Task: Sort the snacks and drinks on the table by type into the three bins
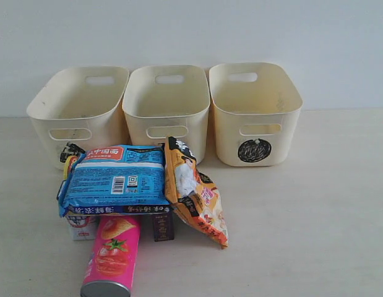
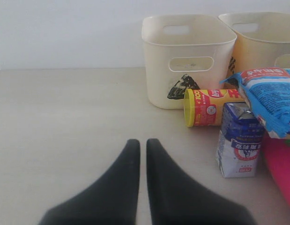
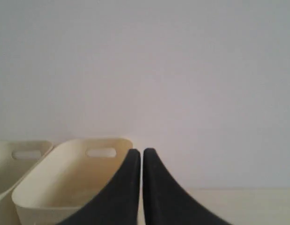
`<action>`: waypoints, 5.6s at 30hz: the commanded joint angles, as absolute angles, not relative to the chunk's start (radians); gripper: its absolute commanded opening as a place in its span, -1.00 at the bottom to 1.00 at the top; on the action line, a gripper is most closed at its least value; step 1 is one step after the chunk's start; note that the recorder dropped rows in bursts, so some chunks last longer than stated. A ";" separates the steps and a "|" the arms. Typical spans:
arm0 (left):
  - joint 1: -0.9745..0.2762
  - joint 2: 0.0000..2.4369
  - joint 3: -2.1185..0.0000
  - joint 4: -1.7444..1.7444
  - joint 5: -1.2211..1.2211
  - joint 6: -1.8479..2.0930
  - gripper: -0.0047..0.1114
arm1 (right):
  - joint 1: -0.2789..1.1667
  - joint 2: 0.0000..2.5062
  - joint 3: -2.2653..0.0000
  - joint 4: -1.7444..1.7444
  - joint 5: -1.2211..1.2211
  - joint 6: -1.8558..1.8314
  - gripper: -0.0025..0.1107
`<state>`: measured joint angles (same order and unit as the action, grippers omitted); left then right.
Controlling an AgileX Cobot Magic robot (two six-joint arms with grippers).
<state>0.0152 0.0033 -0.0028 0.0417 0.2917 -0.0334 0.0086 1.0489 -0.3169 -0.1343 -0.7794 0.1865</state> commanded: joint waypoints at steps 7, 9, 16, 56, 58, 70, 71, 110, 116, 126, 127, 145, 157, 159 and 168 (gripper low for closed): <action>0.012 0.000 0.000 0.034 0.292 -0.031 -0.84 | 0.012 1.361 -0.250 -0.161 -1.094 0.146 -0.96; 0.012 0.000 0.000 0.034 0.292 -0.031 -0.84 | 0.012 1.408 -0.235 -0.175 -1.144 0.142 -0.96; 0.012 0.000 0.000 0.034 0.292 -0.031 -0.84 | 0.045 1.554 -0.233 -0.255 -1.204 0.127 -0.96; 0.012 0.000 0.000 0.034 0.292 -0.031 -0.84 | 0.940 1.813 -0.493 0.528 -0.803 -0.689 -0.96; 0.012 0.000 0.000 0.034 0.292 -0.031 -0.84 | 0.940 1.816 -0.503 0.508 -0.810 -0.648 -0.96; 0.012 0.000 0.000 0.034 0.292 -0.031 -0.84 | 0.940 1.820 -0.503 0.431 -0.847 -0.497 0.84; 0.012 0.000 0.000 0.034 0.292 -0.031 -0.84 | 0.940 1.825 -0.511 0.431 -0.849 -0.502 0.83; 0.012 0.000 0.000 0.034 0.292 -0.031 -0.84 | 0.938 2.066 -0.770 0.776 -0.945 -0.817 -0.96; 0.012 0.000 0.000 0.034 0.292 -0.031 -0.84 | 0.938 2.040 -0.770 0.852 -0.936 -0.838 -0.96; 0.012 0.000 0.000 0.034 0.292 -0.031 -0.84 | 0.938 1.919 -0.768 0.940 -0.890 -0.885 -0.96; 0.012 0.000 0.000 0.034 0.292 -0.031 -0.84 | 0.938 1.905 -0.768 0.955 -0.880 -0.907 -0.96; 0.012 0.000 0.000 0.034 0.292 -0.031 -0.84 | 0.936 1.575 -0.768 1.118 -0.663 -1.254 -0.96; 0.012 0.000 0.000 0.034 0.292 -0.031 -0.84 | 0.793 1.476 -0.872 1.125 -0.496 -1.319 -0.96; 0.012 0.000 0.000 0.034 0.292 -0.031 -0.84 | 0.739 1.476 -0.904 1.125 -0.451 -1.319 -0.96; 0.012 0.000 0.000 0.034 0.292 -0.031 -0.84 | 0.453 1.563 -1.133 1.120 -0.184 -1.303 -0.96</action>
<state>0.0152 0.0033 -0.0028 0.0417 0.2917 -0.0334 0.5012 1.5312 -1.0780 1.1333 -0.2275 -1.3068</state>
